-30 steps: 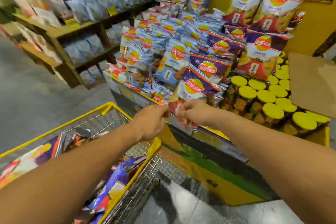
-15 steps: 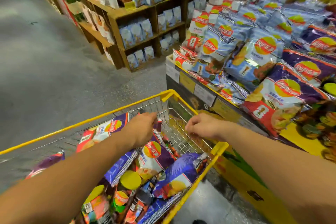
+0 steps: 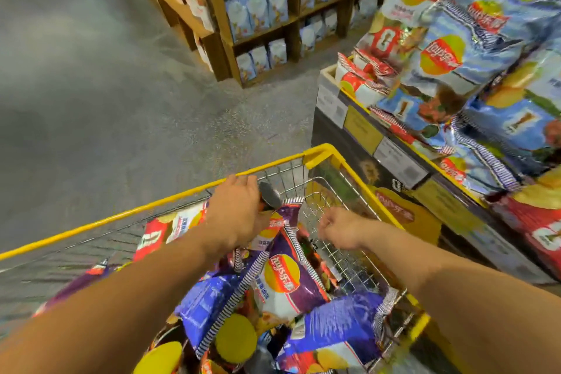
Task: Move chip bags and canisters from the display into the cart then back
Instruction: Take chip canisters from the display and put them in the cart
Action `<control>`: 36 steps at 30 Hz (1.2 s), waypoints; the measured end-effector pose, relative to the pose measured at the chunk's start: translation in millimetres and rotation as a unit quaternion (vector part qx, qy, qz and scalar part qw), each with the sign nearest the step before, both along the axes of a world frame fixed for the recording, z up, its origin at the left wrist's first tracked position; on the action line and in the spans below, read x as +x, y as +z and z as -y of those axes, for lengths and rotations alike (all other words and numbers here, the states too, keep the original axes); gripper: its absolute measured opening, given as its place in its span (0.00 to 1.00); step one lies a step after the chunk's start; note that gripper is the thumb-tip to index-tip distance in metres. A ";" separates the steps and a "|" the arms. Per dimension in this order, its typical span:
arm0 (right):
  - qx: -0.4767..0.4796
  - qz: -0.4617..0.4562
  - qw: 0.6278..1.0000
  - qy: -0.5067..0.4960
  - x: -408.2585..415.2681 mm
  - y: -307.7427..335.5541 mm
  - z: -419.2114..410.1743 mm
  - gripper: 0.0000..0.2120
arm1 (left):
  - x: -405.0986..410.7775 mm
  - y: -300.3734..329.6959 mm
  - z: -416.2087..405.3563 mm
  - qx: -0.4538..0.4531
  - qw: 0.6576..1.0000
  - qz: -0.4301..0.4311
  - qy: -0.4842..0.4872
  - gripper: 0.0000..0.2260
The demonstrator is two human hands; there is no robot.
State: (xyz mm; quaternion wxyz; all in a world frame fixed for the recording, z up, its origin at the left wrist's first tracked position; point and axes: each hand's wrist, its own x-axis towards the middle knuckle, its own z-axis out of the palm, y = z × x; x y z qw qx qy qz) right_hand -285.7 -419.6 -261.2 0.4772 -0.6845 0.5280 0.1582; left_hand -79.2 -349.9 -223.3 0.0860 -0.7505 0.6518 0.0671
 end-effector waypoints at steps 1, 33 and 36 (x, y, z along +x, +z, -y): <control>-0.002 -0.014 1.000 0.018 2.2 -9.9 2.8 0.09 | 1.3 -3.5 7.3 0.017 1.000 -0.015 0.017 0.29; 0.078 0.040 0.973 -0.211 -11.4 -124.6 34.4 0.46 | -24.1 -54.8 71.0 0.071 0.842 -0.516 0.136 0.25; 0.050 0.087 0.963 -0.251 -17.4 -53.9 19.1 0.42 | -37.1 -27.3 58.8 -0.014 0.802 -0.574 0.166 0.19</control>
